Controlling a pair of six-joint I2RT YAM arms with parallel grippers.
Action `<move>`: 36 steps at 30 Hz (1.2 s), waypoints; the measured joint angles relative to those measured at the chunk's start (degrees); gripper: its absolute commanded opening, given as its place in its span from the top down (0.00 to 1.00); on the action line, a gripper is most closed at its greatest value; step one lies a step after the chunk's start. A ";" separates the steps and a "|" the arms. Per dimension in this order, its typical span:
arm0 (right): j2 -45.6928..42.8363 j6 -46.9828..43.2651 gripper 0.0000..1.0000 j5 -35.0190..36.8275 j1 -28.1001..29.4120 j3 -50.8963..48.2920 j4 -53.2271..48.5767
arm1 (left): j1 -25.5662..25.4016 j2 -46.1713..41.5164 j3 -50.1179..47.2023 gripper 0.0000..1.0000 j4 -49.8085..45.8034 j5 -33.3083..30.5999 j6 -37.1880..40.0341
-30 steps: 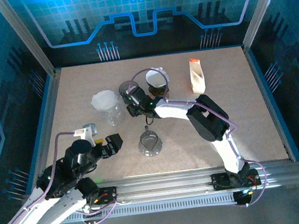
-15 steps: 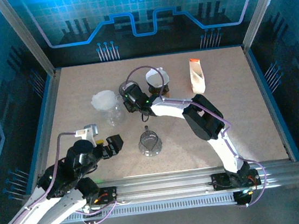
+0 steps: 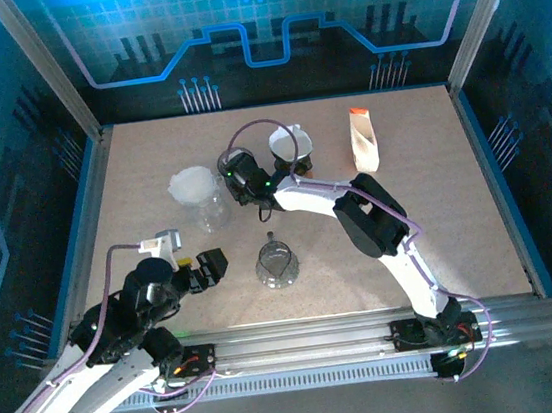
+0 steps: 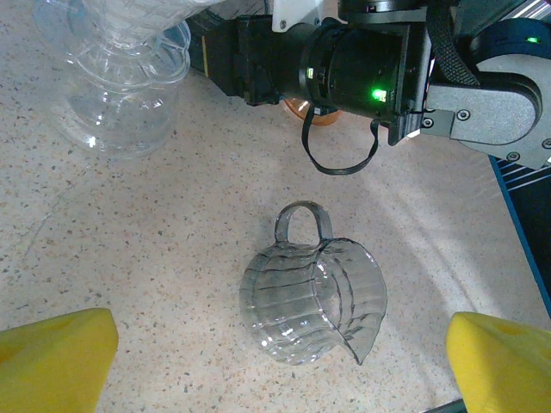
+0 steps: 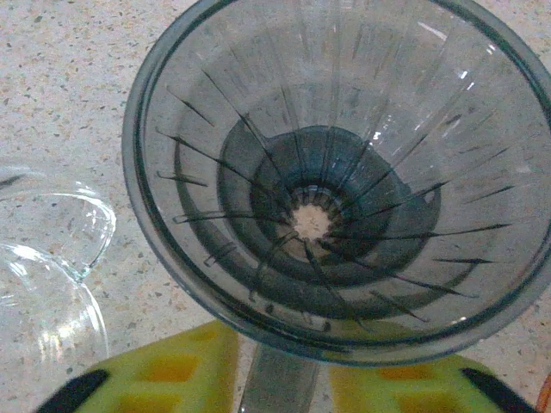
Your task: Place the coffee filter in the dripper
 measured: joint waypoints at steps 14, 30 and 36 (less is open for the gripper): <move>-6.38 -0.04 0.84 0.17 0.79 -11.91 4.52 | 0.00 -0.50 -0.44 0.01 0.00 0.00 -0.31; -24.24 2.29 0.87 -0.15 3.91 -29.07 5.88 | 0.00 -1.07 -0.68 0.01 0.15 0.02 -0.42; -32.70 3.02 0.88 0.50 6.47 -35.30 5.53 | 0.00 -1.07 -0.68 0.01 0.28 0.02 -0.42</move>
